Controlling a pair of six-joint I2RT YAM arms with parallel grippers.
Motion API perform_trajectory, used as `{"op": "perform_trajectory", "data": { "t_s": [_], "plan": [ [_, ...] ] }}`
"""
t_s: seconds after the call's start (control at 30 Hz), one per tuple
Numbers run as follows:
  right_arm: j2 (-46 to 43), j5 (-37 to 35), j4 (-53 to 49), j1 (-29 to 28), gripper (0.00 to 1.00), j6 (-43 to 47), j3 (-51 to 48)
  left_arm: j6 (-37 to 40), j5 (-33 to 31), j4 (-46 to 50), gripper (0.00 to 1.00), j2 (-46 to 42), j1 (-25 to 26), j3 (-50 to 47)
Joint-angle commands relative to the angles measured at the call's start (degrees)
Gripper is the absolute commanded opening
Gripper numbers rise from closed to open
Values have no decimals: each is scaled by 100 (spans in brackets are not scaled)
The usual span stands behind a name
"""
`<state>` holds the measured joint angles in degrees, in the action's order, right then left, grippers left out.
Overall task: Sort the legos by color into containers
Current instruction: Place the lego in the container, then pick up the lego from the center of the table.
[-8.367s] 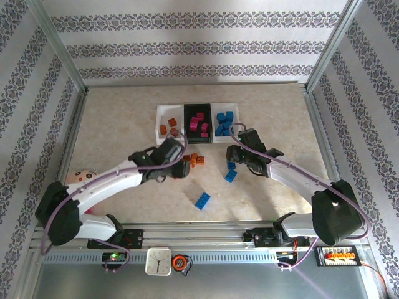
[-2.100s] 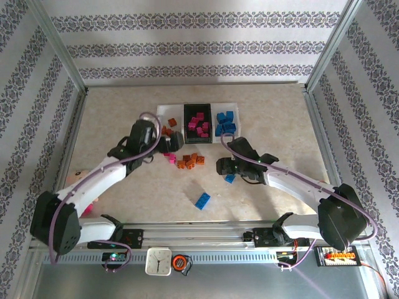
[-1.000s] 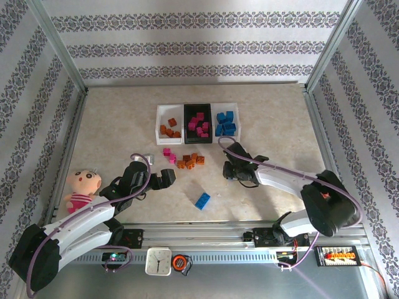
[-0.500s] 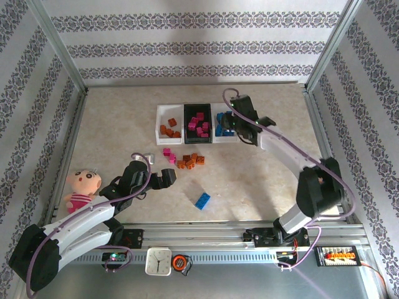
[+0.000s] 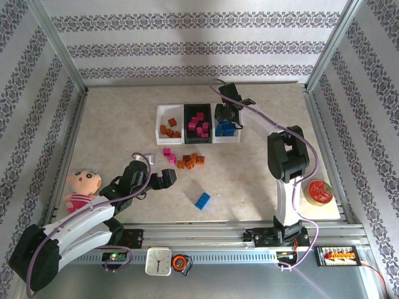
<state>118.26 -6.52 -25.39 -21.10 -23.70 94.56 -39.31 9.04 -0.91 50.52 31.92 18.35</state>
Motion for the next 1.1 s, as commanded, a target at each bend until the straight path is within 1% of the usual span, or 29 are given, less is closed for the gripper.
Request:
{"op": "perform_trajectory", "data": {
  "t_s": [0.0, 0.03, 0.13, 0.27, 0.3, 0.37, 0.53, 0.6, 0.67, 0.83, 0.93, 1.07],
  "plan": [
    [20, 85, -256, 44, 57, 1, 273, 54, 101, -50, 100, -40, 58, 124],
    [-22, 102, -262, 45, 58, 8, 256, 74, 108, -65, 100, -24, 51, 137],
    [-294, 117, -210, 27, 61, 15, 85, 120, 133, -67, 95, 123, 51, 244],
    [-821, 228, 91, -23, 62, -35, -523, 318, 35, 208, 77, 831, 57, 850],
    [-966, 264, 161, -44, 62, -52, -689, 339, -120, 345, 73, 1081, 55, 1085],
    [-1191, 319, 289, -89, 62, -97, -990, 586, -304, 474, 70, 1556, 43, 1503],
    [-1684, 476, 527, -159, 62, -200, -1668, 1325, -1158, 1221, 69, 2914, 30, 2640],
    [-1877, 507, 583, -167, 62, -209, -1907, 1417, -1259, 1312, 62, 3345, -15, 2930],
    [-2062, 512, 620, -167, 62, -207, -2102, 1397, -1253, 1308, 57, 3622, -70, 3061],
    [-2448, 520, 693, -161, 62, -185, -2463, 1312, -1179, 1184, 55, 4047, -125, 3183],
    [-2596, 521, 693, -166, 62, -147, -2554, 1249, -1229, 1143, 53, 4258, -156, 3171],
    [-2740, 541, 713, -157, 62, -148, -2624, 1196, -1130, 965, 47, 4481, -254, 3133]
  ]
}}
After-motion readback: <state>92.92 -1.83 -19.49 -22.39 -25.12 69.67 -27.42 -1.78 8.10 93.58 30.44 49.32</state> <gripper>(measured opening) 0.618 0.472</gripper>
